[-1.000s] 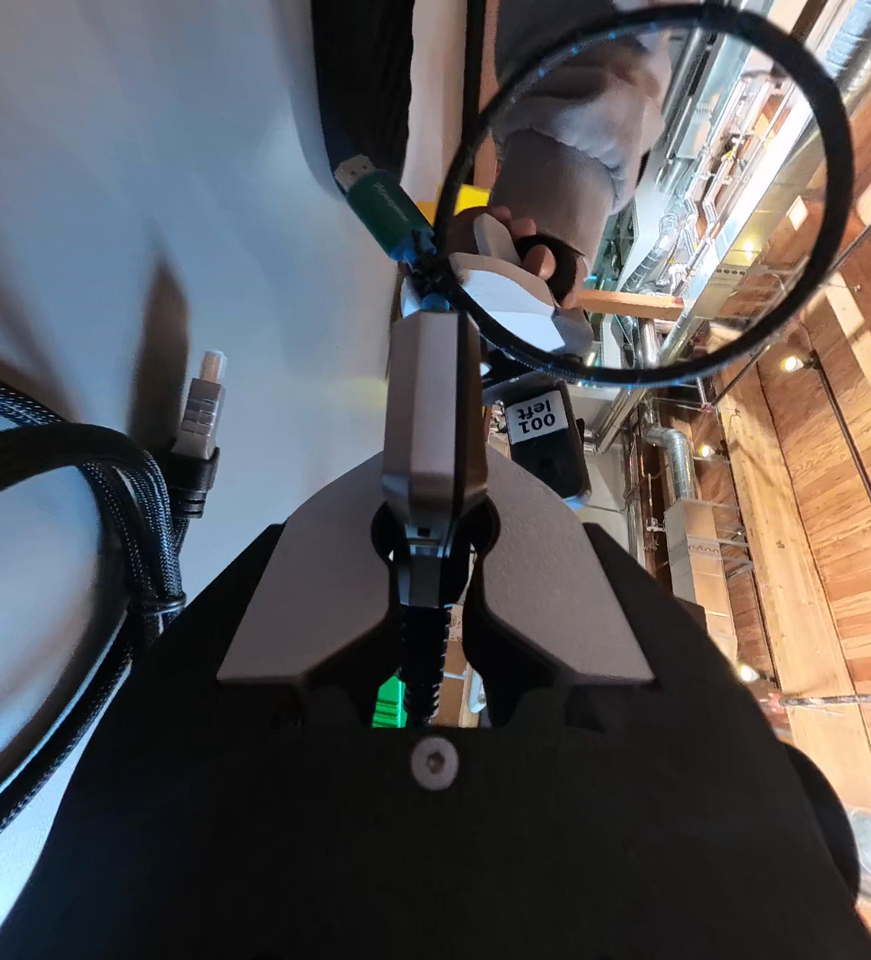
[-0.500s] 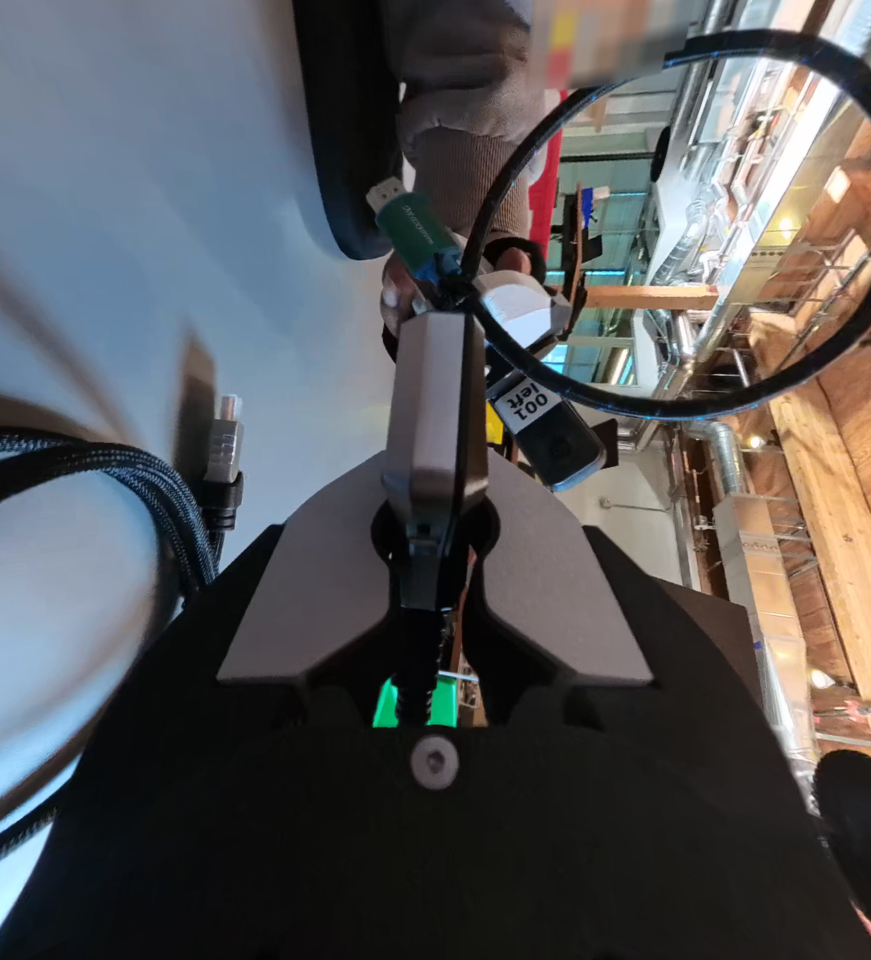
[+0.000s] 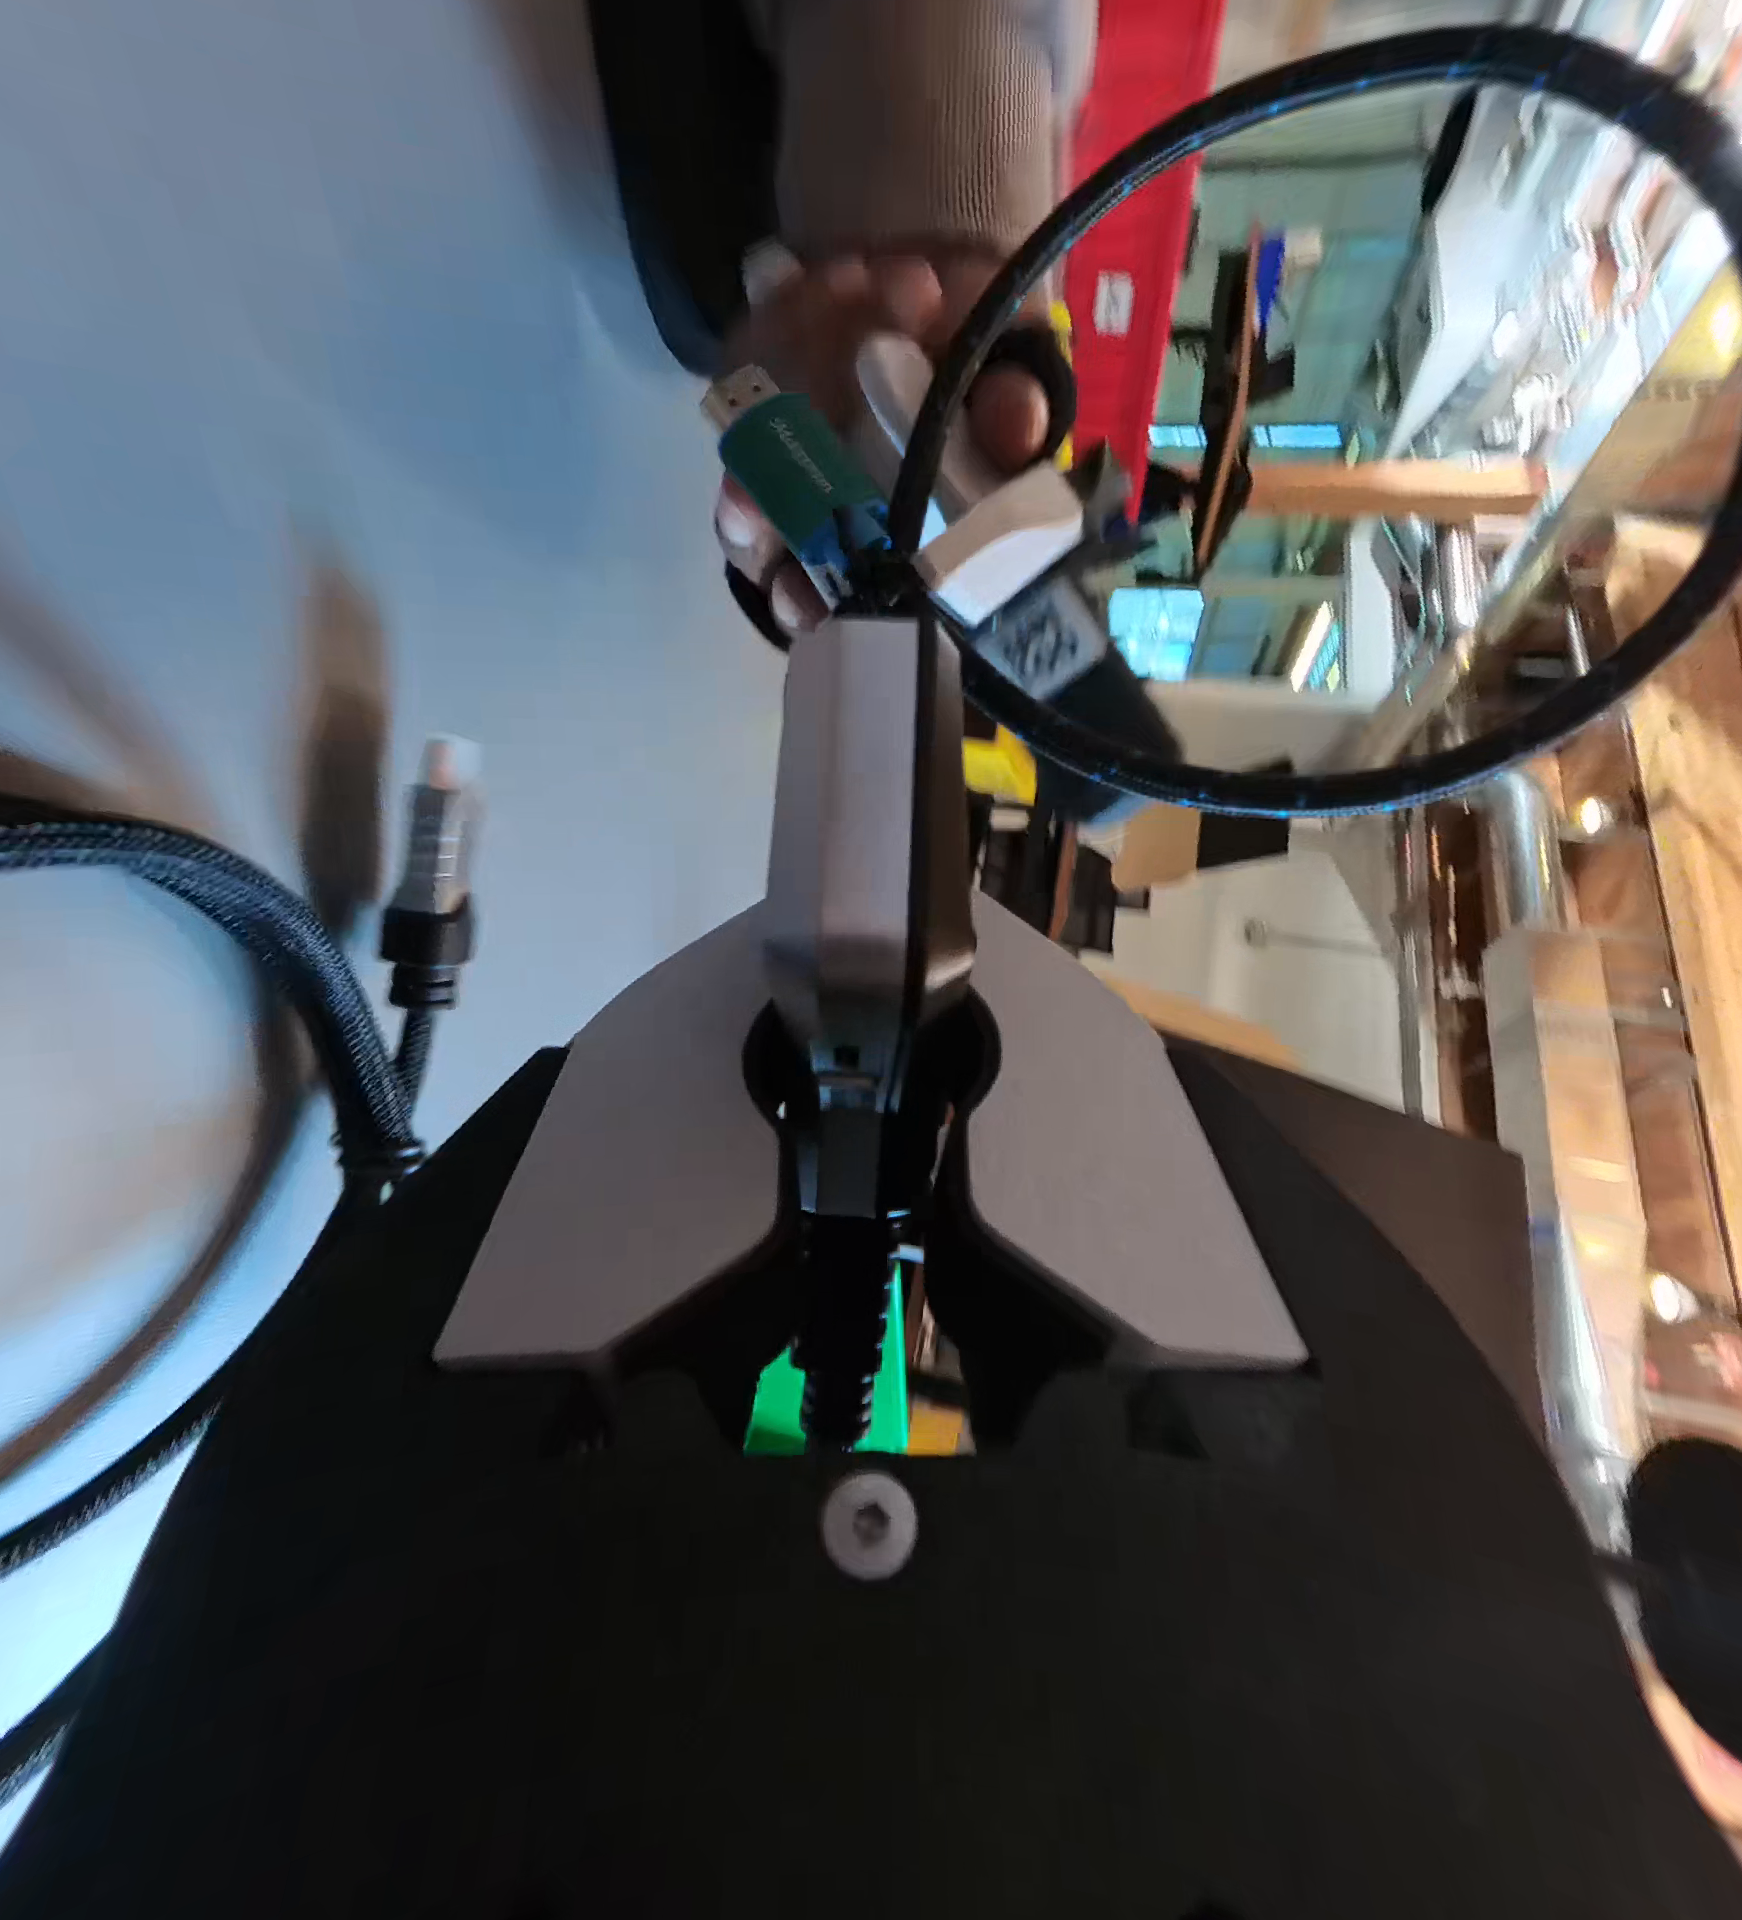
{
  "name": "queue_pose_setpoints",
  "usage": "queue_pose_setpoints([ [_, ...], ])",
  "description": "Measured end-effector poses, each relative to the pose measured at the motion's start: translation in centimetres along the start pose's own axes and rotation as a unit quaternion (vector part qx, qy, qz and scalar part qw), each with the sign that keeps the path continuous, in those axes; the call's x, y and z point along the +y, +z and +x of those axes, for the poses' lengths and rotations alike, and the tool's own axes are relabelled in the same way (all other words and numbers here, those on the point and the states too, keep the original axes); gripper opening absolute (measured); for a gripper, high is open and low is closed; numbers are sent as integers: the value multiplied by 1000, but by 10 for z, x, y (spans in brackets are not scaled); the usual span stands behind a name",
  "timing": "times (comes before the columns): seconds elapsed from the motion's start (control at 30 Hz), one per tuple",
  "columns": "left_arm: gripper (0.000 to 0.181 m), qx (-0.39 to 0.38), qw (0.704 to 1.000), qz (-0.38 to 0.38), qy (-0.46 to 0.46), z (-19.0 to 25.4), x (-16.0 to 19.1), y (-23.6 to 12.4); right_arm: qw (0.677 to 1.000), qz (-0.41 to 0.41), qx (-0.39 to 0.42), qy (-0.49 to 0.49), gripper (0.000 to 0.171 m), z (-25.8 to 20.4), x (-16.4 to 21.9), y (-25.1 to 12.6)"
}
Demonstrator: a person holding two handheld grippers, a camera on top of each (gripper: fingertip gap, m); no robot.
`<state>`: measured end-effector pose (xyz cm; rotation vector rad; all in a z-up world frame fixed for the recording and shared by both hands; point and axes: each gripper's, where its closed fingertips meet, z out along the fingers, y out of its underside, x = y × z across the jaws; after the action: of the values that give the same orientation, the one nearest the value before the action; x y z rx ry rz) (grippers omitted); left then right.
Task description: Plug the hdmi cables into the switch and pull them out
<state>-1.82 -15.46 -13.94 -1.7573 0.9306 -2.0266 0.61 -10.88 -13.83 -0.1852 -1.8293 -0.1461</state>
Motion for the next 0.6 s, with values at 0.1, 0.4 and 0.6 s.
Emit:
queue_pose_setpoints([
  [0.1,22,-76,993,63,60,-6,-23,-19,999,-27,18,24,23,4,17,5],
  [0.4,26,-456,795,239,321,38,-95,-169,972,-92,113,182,23,40,79,19],
  [0.6,28,-701,631,142,302,74,-81,-301,951,-89,133,266,23,47,96,15],
])
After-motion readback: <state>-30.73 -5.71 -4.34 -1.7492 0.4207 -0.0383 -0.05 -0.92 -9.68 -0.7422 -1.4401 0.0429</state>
